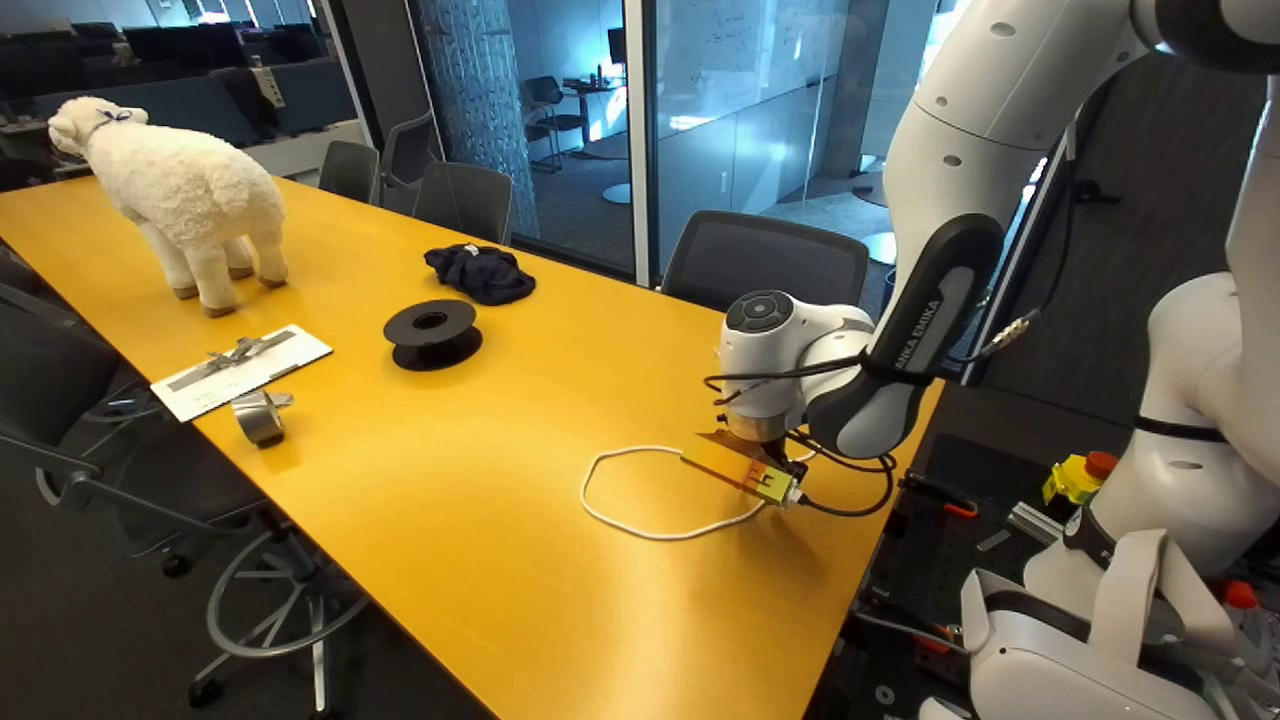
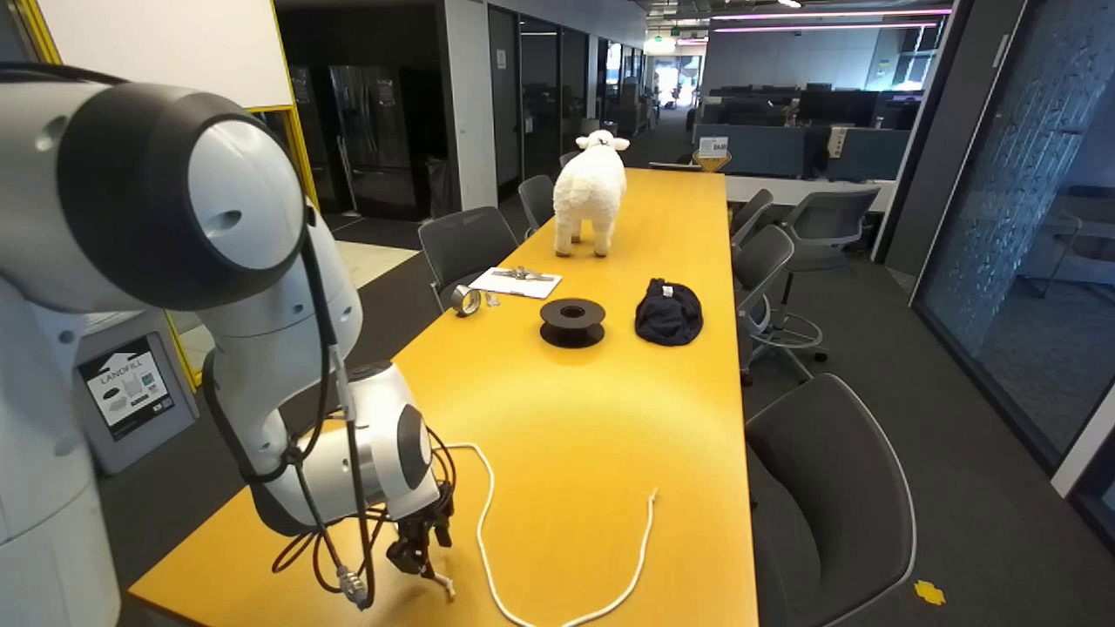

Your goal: Unfold the rope on the table

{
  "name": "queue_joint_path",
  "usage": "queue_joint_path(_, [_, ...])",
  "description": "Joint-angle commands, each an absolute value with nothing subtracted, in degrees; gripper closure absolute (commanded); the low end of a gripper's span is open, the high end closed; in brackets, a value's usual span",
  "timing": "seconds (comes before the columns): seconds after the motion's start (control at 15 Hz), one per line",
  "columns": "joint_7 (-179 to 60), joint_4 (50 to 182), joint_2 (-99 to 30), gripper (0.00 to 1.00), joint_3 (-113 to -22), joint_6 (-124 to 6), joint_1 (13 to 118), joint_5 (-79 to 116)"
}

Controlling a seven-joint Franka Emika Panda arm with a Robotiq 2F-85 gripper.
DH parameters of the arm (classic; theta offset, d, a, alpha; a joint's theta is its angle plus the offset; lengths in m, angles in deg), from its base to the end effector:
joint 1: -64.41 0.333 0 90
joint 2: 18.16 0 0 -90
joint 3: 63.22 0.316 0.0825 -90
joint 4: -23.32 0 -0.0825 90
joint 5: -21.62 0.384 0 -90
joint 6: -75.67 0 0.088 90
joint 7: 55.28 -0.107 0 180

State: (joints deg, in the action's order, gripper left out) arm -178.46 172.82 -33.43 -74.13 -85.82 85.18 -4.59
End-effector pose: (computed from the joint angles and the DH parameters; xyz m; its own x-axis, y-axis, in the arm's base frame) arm 0.4119 0.0876 0.1551 0.0360 -0.9810 0.1905 -0.9993 -0.0378 -0.0057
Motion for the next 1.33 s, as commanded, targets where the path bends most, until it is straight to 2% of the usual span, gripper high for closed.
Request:
queue_joint_path(0.0, [-168.06, 177.91, -24.08, 0.12, -75.01, -85.7, 82.64, -9.36])
queue_joint_path(0.13, [-158.98, 180.54, -18.38, 0.01, -74.35, -84.35, 79.68, -8.96])
queue_joint_path(0.2, [-154.87, 181.77, -15.99, 0.0, -73.56, -83.93, 78.19, -8.64])
queue_joint_path(0.33, [-146.09, 185.0, -10.16, 0.0, -73.56, -82.78, 76.97, -7.24])
queue_joint_path(0.4, [-141.82, 186.16, -7.63, 0.0, -70.23, -81.91, 73.29, -6.4])
queue_joint_path(0.47, [-137.72, 181.51, -10.8, 0.0, -75.7, -80.97, 80.08, -3.87])
queue_joint_path(0.6, [-129.25, 182.03, -5.24, 0.0, -80.26, -76.96, 84.44, -1.92])
queue_joint_path(0.8, [-116.91, 180.76, 3.94, 0.0, -85.39, -66.35, 88.43, -1.88])
queue_joint_path(1.27, [-89.15, 174.68, 23.27, 0.0, -86.68, -39.37, 86.64, -4.28])
